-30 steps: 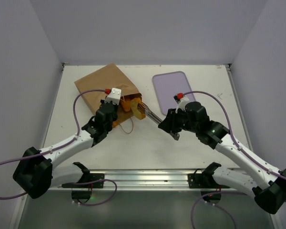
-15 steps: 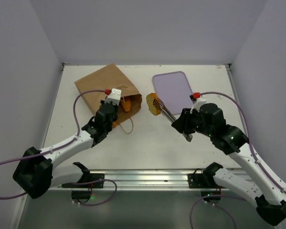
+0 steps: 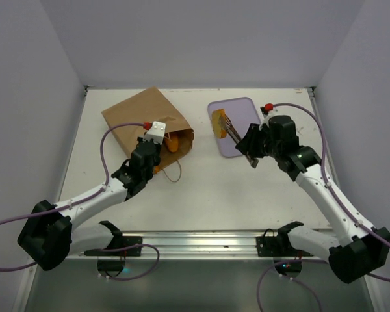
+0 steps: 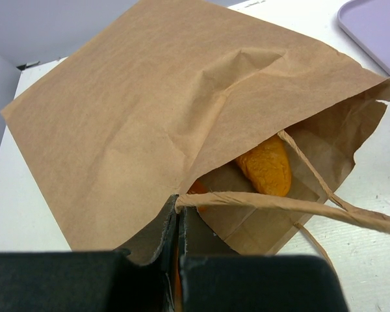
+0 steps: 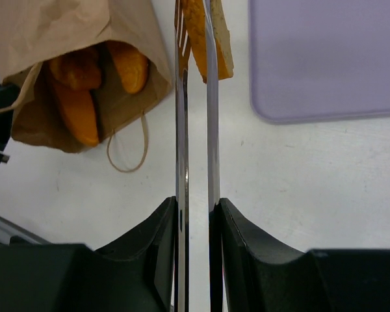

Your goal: Take the fake bread out of the paper bag

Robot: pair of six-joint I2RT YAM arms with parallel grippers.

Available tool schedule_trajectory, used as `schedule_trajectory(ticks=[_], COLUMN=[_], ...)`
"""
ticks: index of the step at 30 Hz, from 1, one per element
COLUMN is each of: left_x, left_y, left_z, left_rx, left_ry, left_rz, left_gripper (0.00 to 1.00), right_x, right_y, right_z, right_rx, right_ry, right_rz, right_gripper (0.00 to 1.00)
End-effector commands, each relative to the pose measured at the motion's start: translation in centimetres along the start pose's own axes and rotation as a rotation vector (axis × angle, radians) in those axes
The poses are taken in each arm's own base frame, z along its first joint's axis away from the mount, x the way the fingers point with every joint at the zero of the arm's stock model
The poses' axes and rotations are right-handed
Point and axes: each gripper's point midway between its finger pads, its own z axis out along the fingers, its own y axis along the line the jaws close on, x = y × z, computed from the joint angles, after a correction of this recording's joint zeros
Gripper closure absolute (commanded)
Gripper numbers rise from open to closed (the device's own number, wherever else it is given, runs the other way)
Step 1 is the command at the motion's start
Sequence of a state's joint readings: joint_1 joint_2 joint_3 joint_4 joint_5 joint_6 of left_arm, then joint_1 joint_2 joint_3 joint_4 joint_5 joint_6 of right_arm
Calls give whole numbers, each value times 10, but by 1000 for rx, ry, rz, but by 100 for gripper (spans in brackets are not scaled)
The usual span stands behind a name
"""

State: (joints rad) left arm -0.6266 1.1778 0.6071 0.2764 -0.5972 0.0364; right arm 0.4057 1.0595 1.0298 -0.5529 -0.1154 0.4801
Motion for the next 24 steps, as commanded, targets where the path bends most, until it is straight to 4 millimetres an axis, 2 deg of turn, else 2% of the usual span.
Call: schedule_trajectory(ticks=[1, 4, 8, 10, 12, 13, 14, 16, 20, 24], left_x=[-18, -18, -18, -18, -18, -17, -18, -17, -17, -17], left_y=[3, 2, 2, 1, 0, 0, 0, 0, 0, 0], left_z=[-1, -1, -2, -1, -1, -1, -1, -1, -1, -2], left_rx=[-11, -10, -7, -2, 1, -1, 1, 1, 3, -1], left_ry=[-67, -69, -68, -68, -68, -66, -68, -67, -64, -66], left_rz=[-74, -104, -104, -103, -102, -100, -102, -101, -101, -100], left_gripper=[100, 100, 100, 100, 100, 100, 100, 100, 100, 100], right_x=[-49, -60, -78, -92, -94, -105, -104, -116, -126, -129], right_y=[19, 18, 16, 19, 16, 20, 15, 14, 6, -11], right_z=[16, 32, 62, 69, 85, 85, 95, 101, 119, 135], right_rx=[-110, -136, -137, -143, -131, -141, -125, -120, -107, -78], right_ry=[-134, -157, -181, -199, -180, -206, -193, -218, -231, -233], right_rz=[35, 79, 112, 118, 127, 122, 127, 124, 131, 146], right_gripper=[73, 73, 73, 73, 73, 73, 73, 73, 73, 73])
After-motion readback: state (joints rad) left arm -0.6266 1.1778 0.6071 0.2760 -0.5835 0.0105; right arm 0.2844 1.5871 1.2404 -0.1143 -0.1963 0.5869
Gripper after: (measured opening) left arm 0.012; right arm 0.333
